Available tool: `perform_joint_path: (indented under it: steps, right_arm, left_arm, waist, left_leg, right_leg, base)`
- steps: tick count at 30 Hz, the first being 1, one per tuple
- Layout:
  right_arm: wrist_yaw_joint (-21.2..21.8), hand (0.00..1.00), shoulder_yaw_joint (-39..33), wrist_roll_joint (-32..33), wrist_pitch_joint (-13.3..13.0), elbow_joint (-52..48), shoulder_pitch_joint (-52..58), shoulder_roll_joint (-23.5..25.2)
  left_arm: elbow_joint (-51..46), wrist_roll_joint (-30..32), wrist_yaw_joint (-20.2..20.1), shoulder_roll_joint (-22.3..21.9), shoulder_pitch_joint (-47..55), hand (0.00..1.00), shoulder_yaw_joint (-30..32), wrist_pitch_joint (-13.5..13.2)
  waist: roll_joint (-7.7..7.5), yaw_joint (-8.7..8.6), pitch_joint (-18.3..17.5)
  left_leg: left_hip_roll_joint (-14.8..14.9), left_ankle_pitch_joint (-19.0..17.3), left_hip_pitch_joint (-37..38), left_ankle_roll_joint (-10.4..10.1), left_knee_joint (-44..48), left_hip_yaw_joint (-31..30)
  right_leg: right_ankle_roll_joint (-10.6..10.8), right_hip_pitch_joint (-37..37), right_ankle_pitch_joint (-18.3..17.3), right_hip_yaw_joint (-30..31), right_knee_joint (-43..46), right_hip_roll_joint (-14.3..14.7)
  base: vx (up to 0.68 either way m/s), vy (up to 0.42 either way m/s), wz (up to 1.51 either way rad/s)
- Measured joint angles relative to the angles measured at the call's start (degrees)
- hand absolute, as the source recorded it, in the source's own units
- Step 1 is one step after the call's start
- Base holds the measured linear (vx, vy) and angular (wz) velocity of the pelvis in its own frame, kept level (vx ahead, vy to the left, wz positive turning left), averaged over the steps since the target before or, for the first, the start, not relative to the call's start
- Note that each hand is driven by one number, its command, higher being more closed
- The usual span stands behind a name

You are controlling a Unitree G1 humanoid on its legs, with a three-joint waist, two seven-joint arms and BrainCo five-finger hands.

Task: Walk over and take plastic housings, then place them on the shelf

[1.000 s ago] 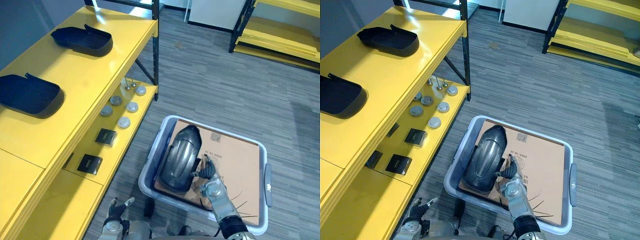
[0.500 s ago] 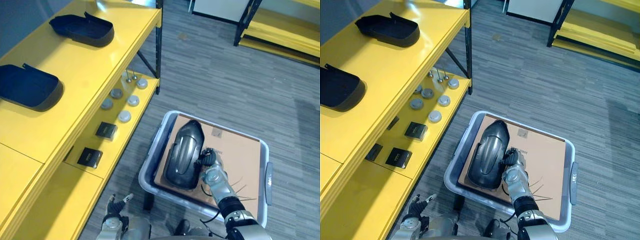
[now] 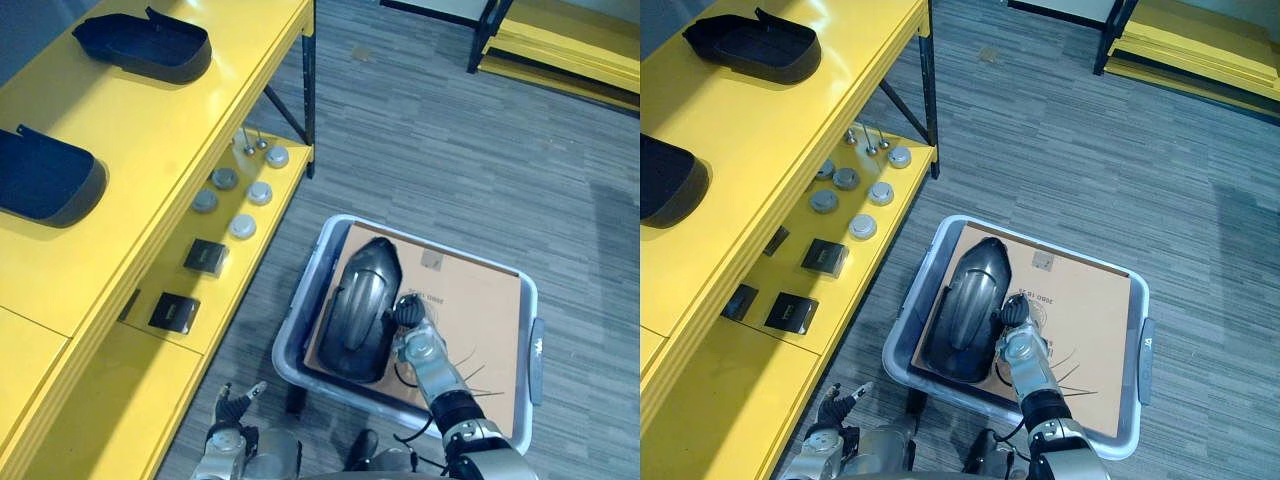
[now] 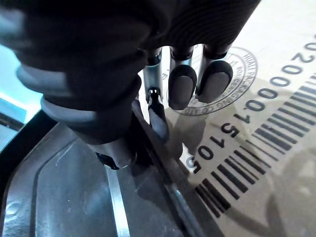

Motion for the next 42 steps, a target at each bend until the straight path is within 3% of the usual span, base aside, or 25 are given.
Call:
perform_joint_path:
  steps: [6, 8, 14, 18, 22, 30, 42]
  right_arm:
    - [-2.96, 1.0, -2.91, 1.5, -3.46, -13.77, 8.33, -0.67]
    - [-3.17, 1.0, -3.02, 1.45, -4.01, -17.6, 9.84, -0.68]
    - [-5.29, 1.0, -3.07, 0.18, -5.37, -27.19, 11.93, -1.4]
    - [-5.69, 1.0, -2.0, -0.63, -6.52, -30.86, 12.12, -2.13]
    - [-6.56, 1.0, 0.06, -0.74, -6.93, -30.93, 11.98, -2.62]
    - [-6.55, 1.0, 6.46, -0.64, -7.58, -35.11, 12.05, -2.59]
    - [-6.22, 1.0, 15.38, 1.61, -8.52, -35.16, 11.79, -2.19]
  left_arm:
    - [-16.5, -1.78, 0.25, -1.22, 3.38, 0.0, -2.79, -1.26]
    - [-23.81, -2.22, 0.27, -2.22, 5.08, 0.0, -2.85, -1.45]
    - [-44.19, -2.76, 0.59, -3.03, 6.52, 0.0, -6.55, -4.63]
    - [-51.99, -1.17, 1.71, -3.0, 4.99, 0.0, -11.96, -6.15]
    - [-55.42, 2.59, 2.78, -2.27, 3.25, 0.0, -15.84, -7.04]
    - [-55.52, 7.89, 2.82, -0.14, -0.76, 0.0, -21.51, -6.95]
    - [-49.27, 11.53, 2.7, 0.1, -5.19, 0.0, -27.86, -4.55]
  waist:
    - [0.08, -0.13, 0.01]
    - [0.15, -1.05, -0.03]
    - [0.32, -1.4, -0.2]
    - [1.78, -1.66, -1.57]
    - [2.66, -1.86, -3.22]
    - [2.95, -4.51, -5.05]
    - [3.66, -4.83, -7.59]
  left_leg:
    - [0.19, -0.88, 0.45, -0.04, 0.0, 0.51]
    - [0.17, -0.77, 0.42, 0.1, 0.02, 0.74]
    - [0.32, -0.61, 0.77, 0.34, 0.08, 1.43]
    - [0.46, -1.28, 2.32, 1.28, 0.09, 1.91]
    - [0.73, -1.61, 3.55, 1.68, 0.09, 3.32]
    - [0.97, -3.48, 4.11, 2.08, 2.17, 6.02]
    - [1.24, -3.47, 4.47, 2.08, 2.24, 7.69]
  right_leg:
    - [-0.01, -0.21, 0.03, 1.06, 0.72, -0.04]
    - [-0.08, -0.46, -0.14, 1.18, 1.11, -0.13]
    - [-0.17, -0.87, -0.88, 1.97, 1.96, -0.24]
    - [-0.18, 0.18, -0.88, 3.04, 1.8, -0.2]
    - [-0.19, 0.74, -0.88, 4.39, 1.77, -0.17]
    - [-0.21, 0.98, -0.59, 7.23, 1.87, -0.27]
    - [-0.35, 0.92, 0.6, 9.01, 0.84, -0.11]
  base:
    - [-0.05, 0.021, -0.06]
    - [-0.01, 0.009, -0.05]
    - [0.02, -0.015, -0.07]
    - [0.02, -0.025, -0.14]
    - [-0.01, -0.024, -0.17]
    - [-0.04, 0.002, -0.18]
    - [-0.02, 0.0, -0.08]
